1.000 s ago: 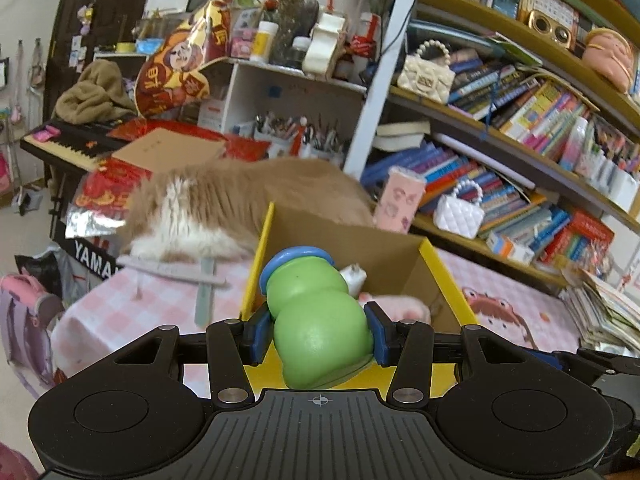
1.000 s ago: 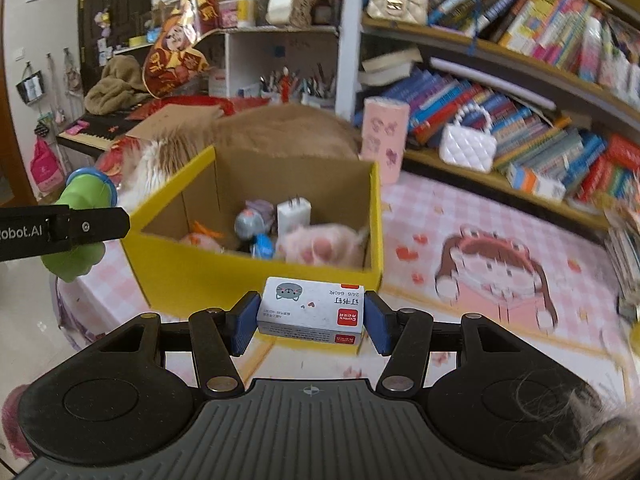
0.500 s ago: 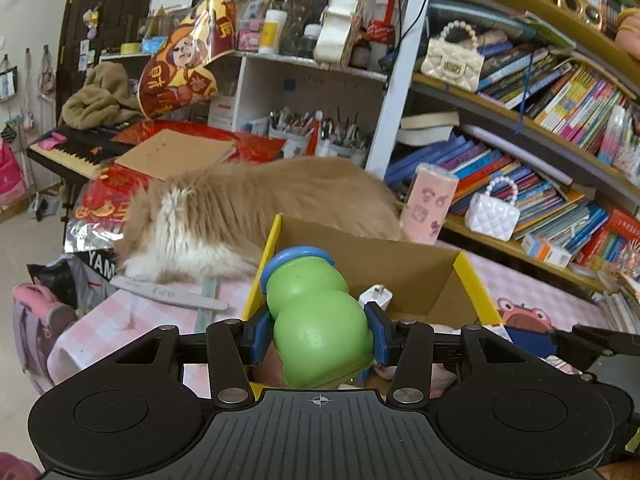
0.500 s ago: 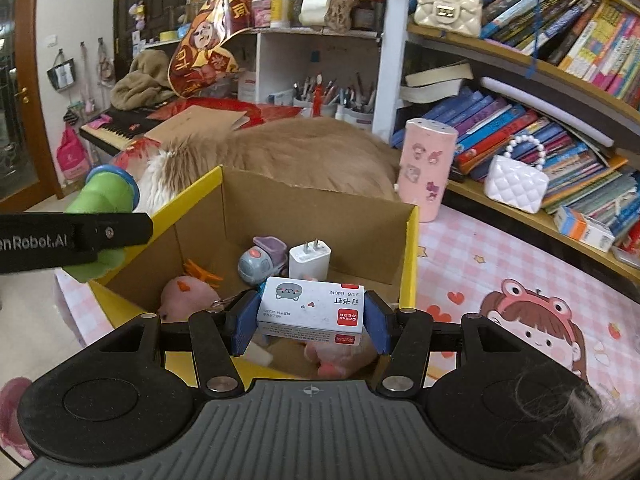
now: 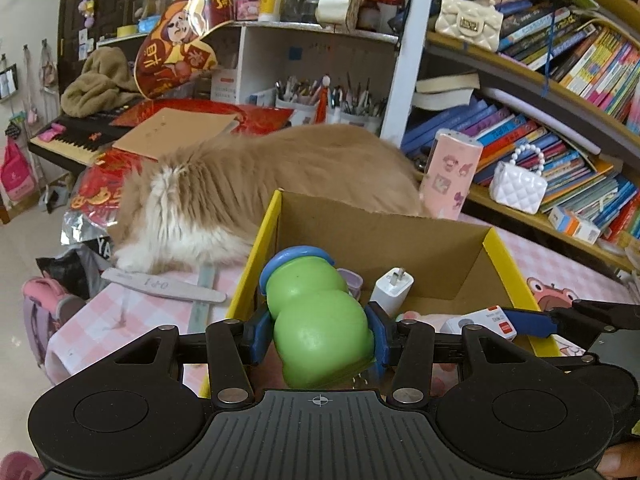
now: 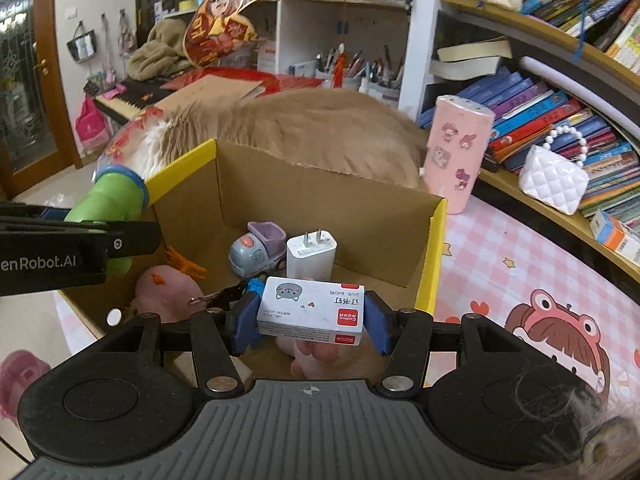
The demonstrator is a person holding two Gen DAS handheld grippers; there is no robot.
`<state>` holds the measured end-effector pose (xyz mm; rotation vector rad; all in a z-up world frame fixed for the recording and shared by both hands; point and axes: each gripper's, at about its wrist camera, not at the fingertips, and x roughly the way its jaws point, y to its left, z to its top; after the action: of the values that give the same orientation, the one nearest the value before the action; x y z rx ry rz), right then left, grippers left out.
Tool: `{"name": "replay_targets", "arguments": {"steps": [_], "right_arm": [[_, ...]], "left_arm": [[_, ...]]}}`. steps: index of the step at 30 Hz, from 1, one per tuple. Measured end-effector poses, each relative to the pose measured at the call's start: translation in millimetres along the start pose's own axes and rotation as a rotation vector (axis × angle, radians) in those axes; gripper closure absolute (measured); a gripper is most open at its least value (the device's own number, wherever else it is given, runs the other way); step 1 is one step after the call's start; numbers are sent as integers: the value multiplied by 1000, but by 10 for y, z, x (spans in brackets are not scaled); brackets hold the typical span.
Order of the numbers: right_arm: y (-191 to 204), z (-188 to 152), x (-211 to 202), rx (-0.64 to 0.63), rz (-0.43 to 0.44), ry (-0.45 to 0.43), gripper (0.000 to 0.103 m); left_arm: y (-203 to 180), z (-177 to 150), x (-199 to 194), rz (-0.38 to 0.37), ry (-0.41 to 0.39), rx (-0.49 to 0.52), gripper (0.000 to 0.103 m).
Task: Organize objects
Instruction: 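Open the left tool to drop the green toy while the right releases the card box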
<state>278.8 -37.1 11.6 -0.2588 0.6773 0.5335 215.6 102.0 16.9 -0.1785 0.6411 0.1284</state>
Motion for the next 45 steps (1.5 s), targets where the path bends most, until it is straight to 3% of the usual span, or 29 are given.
{"name": "replay_targets", "arguments": {"steps": [16,30,33,45], "right_arm": [[-40,84,291,-73,21,73,50],[39,80,339,-141,34,93,50],[35,85,329,-130,33,88,47],[85,88,-34,-87,-7,21,41]], "left_arm": [[-58,25,317,5,56,30,52],[-51,-3,363,2,52,57,45],[-38,-8,318,-2,36,56,37],[-3,73,-127,-31,-84,44,24]]}}
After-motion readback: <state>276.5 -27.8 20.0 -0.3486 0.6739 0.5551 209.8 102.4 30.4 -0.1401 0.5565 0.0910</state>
